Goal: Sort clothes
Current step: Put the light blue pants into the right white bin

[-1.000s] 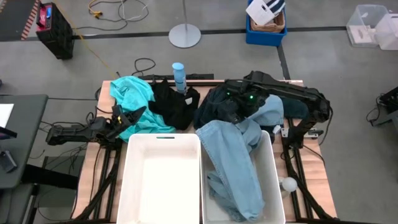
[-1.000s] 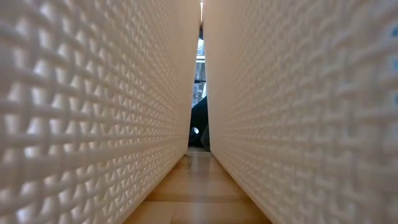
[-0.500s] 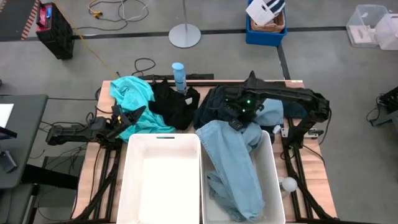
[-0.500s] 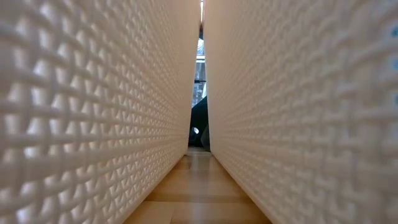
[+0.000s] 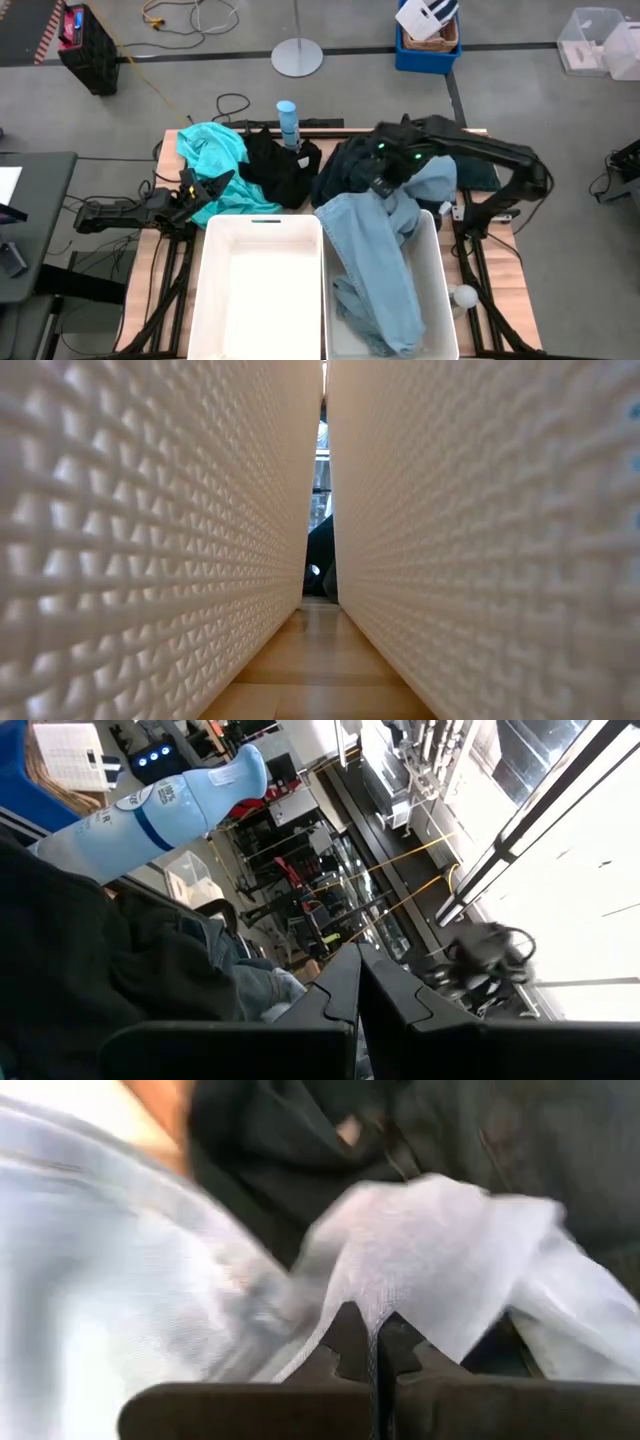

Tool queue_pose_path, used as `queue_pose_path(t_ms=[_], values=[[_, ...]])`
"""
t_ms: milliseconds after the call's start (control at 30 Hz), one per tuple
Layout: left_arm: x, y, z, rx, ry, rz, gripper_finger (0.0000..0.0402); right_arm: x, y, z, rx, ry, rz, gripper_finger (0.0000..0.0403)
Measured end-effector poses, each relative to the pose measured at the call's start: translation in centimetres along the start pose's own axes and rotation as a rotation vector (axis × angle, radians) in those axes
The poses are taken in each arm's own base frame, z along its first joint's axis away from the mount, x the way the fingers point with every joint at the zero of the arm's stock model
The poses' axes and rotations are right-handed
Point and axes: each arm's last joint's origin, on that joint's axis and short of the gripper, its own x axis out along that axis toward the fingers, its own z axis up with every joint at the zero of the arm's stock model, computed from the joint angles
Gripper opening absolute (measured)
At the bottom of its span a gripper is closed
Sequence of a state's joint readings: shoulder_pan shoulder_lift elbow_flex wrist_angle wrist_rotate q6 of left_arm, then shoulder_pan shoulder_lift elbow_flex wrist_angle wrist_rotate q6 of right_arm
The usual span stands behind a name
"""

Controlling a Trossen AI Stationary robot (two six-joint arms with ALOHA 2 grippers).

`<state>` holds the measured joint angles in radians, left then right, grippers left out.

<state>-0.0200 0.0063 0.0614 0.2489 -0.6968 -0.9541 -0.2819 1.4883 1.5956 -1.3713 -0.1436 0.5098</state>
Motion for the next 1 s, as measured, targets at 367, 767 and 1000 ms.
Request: queue_pose_path(t_ms=[367,767,1000], values=[[0.0,0.0,0.0,-0.011,0.000,0.000,0.0000,-9.1,2.0,-5.4,-0.205,-0.438,0.288,0.0001],[0.0,0.0,0.0,-0.038,-0.001,-0.002,0.0000,-12.4,7.2,-12.3,-0.507,-0.479,0.687,0.0000],[0.0,0.0,0.0,-0.039,-0.001,-0.002,0.0000,-9.4,12.4,-16.7,-0.587,-0.138,0.771,0.0000]])
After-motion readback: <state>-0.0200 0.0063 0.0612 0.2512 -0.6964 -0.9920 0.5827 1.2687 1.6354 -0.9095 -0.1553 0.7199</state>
